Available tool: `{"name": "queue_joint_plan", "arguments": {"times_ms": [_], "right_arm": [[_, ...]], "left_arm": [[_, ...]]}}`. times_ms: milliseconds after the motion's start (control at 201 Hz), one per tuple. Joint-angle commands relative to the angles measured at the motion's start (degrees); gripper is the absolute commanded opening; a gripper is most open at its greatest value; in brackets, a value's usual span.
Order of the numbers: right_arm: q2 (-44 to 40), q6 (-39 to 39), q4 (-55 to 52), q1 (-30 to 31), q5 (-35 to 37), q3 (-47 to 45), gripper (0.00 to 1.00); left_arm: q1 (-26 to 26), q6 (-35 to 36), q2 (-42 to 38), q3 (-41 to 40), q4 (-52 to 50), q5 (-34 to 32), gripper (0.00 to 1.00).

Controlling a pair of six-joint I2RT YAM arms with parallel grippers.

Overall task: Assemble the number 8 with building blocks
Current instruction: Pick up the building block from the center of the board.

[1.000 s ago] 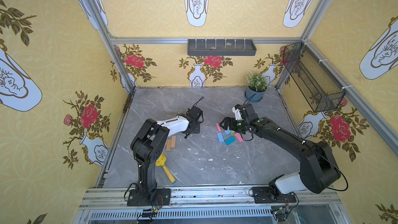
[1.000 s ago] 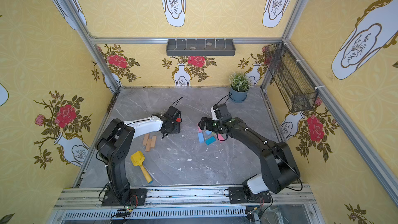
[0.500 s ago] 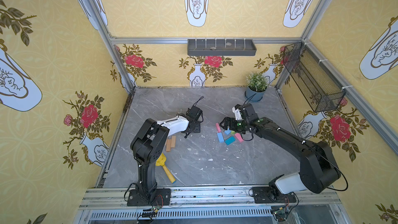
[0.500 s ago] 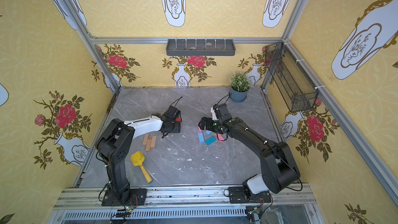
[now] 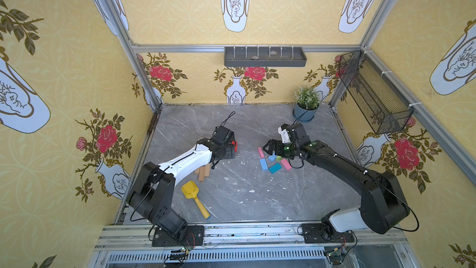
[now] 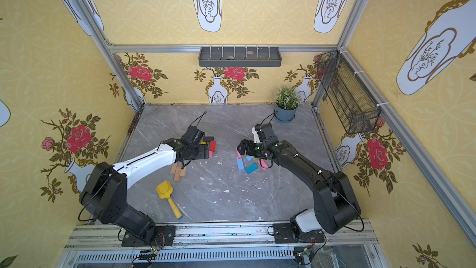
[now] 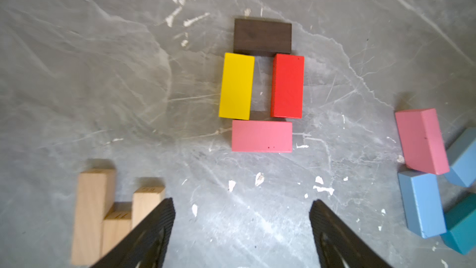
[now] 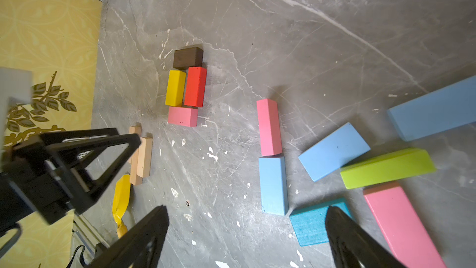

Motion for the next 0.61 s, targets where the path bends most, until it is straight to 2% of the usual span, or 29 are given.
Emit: {"name": "queue_joint_plan", "arguments": {"times_ms": [0, 164, 329, 443, 602], "right_arm": [[-0.38, -1.17, 2.24, 0.11, -0.24, 0.28, 0.98], [-0.89, -1.52, 2.82, 0.0, -0.56, -0.41, 0.98], [-0.72, -1.89, 3.31, 0.02, -0.96, -0.8, 0.97], [-0.61, -2.15, 3.21, 0.02, -1.25, -0.81, 0.97], [-1.04, -2.22, 3.29, 0.02, -1.22, -1.33, 0.97]], "left_arm": [[0.81, 0.06, -4.5, -3.08, -4.1, -3.06, 0.87], [4.36, -0.2, -12.22, -9.62, -7.28, -4.85, 0.89], [9.61, 0.37, -15.86, -14.58, -7.42, -4.92, 0.89], [10.44, 0.54, -15.1, -15.33, -5.44, -4.63, 0.88], [13.48, 1.42, -10.18, -14.71, -3.39, -3.72, 0.84]]}}
